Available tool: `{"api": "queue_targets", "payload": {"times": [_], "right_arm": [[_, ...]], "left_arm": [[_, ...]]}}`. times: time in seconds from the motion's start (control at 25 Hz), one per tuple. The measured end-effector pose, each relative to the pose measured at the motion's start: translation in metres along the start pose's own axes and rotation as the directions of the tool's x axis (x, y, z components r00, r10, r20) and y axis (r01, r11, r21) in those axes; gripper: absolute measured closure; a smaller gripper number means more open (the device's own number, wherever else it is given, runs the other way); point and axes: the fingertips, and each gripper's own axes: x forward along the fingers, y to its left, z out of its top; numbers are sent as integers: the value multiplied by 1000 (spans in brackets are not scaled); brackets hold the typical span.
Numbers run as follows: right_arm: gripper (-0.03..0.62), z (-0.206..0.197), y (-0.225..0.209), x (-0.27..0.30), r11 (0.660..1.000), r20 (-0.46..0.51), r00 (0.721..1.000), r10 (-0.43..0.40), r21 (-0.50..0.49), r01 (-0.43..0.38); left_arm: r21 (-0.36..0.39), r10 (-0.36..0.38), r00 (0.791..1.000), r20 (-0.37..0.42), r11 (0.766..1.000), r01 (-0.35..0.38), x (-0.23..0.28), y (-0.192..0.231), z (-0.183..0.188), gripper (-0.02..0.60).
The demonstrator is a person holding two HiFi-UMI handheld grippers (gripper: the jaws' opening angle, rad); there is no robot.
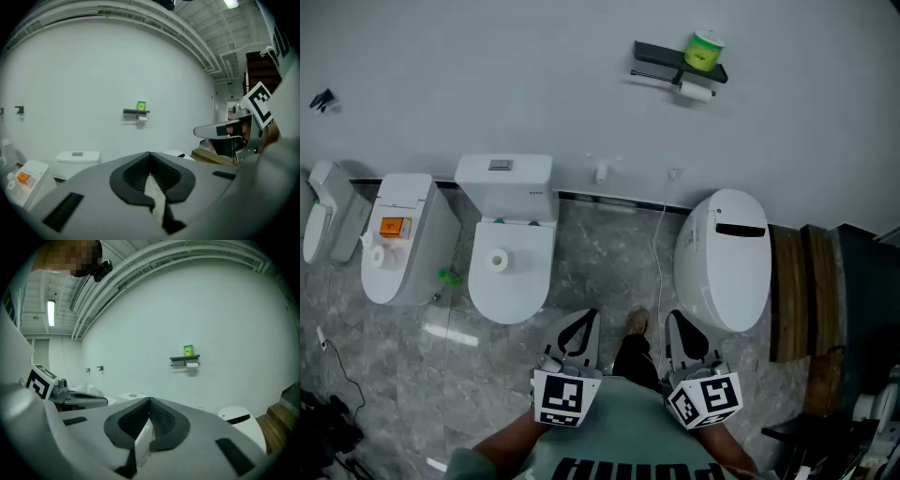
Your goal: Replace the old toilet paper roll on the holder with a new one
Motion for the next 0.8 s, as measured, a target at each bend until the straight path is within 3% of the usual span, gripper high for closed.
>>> {"api": "queue_targets", "payload": {"times": [0.28, 0.8], "right_arm": [[586, 18, -59, 42, 999, 9, 1000, 14, -43, -13], [586, 84, -182, 132, 982, 53, 983, 175, -80, -171]], "left_arm": [[21, -4, 1000, -20, 1000, 4, 70, -7, 20, 577], [54, 136, 990, -25, 990, -134, 202, -16, 99, 577]]}}
